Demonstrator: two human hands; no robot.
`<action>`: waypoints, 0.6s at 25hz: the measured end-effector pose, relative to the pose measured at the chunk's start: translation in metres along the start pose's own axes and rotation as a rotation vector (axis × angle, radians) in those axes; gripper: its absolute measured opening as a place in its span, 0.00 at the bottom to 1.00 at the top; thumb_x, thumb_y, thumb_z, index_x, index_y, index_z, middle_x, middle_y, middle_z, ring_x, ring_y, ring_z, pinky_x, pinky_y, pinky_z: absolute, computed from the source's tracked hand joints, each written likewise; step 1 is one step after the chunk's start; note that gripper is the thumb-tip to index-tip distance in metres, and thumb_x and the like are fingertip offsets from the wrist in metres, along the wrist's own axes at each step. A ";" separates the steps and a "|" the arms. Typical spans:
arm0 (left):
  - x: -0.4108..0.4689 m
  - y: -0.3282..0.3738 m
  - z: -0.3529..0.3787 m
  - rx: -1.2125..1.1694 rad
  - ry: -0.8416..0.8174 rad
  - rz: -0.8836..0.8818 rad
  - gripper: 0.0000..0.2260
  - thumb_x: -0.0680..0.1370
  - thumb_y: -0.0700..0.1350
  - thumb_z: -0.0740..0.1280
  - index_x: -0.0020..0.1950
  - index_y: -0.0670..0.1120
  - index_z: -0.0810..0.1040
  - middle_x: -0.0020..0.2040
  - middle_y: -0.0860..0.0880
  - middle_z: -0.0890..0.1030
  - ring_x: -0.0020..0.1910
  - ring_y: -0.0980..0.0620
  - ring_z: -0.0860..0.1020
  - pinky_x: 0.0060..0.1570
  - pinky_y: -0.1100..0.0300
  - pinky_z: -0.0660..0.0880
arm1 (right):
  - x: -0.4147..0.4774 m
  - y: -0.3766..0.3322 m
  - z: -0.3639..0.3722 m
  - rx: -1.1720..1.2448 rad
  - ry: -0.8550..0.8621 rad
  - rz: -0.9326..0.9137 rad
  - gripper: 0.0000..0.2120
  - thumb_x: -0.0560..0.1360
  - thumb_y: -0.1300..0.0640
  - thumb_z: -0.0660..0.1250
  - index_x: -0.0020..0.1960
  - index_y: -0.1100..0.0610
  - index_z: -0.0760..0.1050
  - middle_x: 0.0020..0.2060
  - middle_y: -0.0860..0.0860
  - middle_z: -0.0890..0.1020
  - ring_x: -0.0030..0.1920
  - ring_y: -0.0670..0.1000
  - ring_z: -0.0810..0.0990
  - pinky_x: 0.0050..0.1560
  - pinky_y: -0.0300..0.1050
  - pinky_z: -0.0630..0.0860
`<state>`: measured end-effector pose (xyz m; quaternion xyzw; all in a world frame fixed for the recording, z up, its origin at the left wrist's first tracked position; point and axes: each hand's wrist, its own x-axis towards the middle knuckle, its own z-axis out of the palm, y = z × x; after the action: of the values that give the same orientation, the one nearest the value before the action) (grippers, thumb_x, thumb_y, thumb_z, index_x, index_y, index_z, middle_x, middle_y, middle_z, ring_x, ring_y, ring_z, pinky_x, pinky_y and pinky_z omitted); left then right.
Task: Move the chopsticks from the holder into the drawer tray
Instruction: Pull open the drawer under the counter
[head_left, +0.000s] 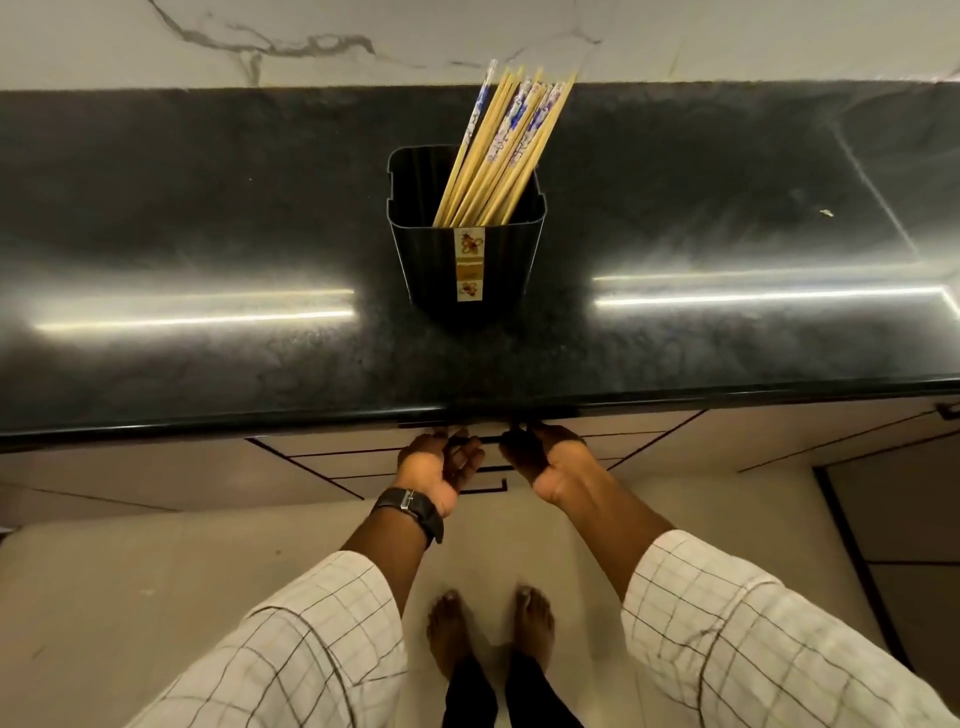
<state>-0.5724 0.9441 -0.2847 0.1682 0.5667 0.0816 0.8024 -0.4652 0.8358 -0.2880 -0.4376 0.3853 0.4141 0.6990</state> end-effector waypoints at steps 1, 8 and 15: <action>0.003 0.000 0.003 0.004 0.020 -0.001 0.07 0.85 0.42 0.62 0.59 0.42 0.78 0.50 0.41 0.84 0.46 0.43 0.83 0.43 0.49 0.81 | 0.004 0.000 0.002 0.058 -0.015 0.015 0.16 0.85 0.64 0.60 0.71 0.64 0.72 0.68 0.63 0.78 0.70 0.64 0.76 0.65 0.59 0.76; 0.010 -0.016 0.006 -0.144 0.066 0.048 0.05 0.84 0.41 0.63 0.54 0.42 0.78 0.47 0.41 0.83 0.45 0.43 0.82 0.56 0.46 0.82 | 0.017 0.020 -0.011 0.079 -0.036 -0.064 0.10 0.82 0.65 0.66 0.63 0.64 0.77 0.48 0.63 0.85 0.49 0.63 0.86 0.47 0.58 0.85; 0.000 -0.038 -0.011 -0.185 0.015 0.101 0.06 0.85 0.41 0.61 0.53 0.42 0.77 0.46 0.41 0.83 0.45 0.43 0.83 0.57 0.45 0.80 | 0.000 0.035 -0.031 0.013 -0.004 -0.092 0.06 0.82 0.64 0.67 0.56 0.64 0.80 0.43 0.62 0.87 0.42 0.60 0.88 0.41 0.54 0.87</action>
<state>-0.5851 0.9108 -0.3019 0.1212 0.5537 0.1753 0.8050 -0.5025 0.8163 -0.3083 -0.4493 0.3663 0.3799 0.7209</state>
